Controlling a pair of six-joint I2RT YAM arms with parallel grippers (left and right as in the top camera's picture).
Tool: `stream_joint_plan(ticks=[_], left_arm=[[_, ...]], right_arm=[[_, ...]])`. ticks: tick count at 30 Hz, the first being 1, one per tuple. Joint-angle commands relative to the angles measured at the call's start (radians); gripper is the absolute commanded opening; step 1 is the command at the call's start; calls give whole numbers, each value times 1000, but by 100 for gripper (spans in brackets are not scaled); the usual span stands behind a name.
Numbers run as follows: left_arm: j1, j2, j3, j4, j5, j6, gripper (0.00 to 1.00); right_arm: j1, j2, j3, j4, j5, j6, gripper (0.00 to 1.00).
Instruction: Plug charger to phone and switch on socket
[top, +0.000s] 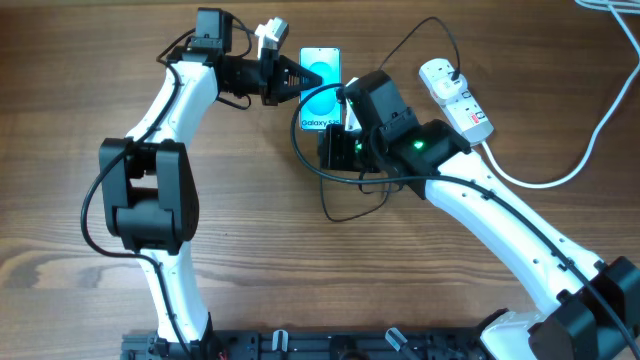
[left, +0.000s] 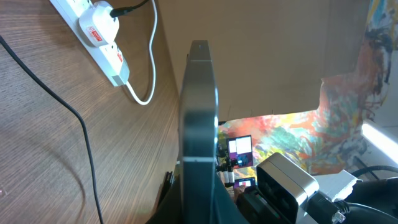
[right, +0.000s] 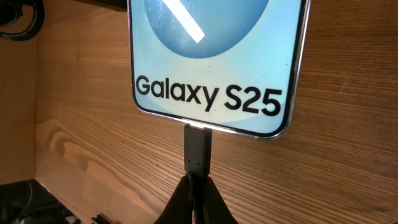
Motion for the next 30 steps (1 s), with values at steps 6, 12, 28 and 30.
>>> stream_joint_plan(ticks=[6,12,28,30], left_arm=[[-12,-35,2,-20,87,59,4],[-12,-35,2,-32,83,84,4],[-12,-35,2,-72,55,128,4],[-11,-35,2,-74,28,126,4]], right_arm=[[-6,6,21,25,25,-1,5],[-15,6,21,25,19,-1,5],[-37,-9,26,8,-13,-28,11],[-37,-23,40,-25,-12,-48,22]])
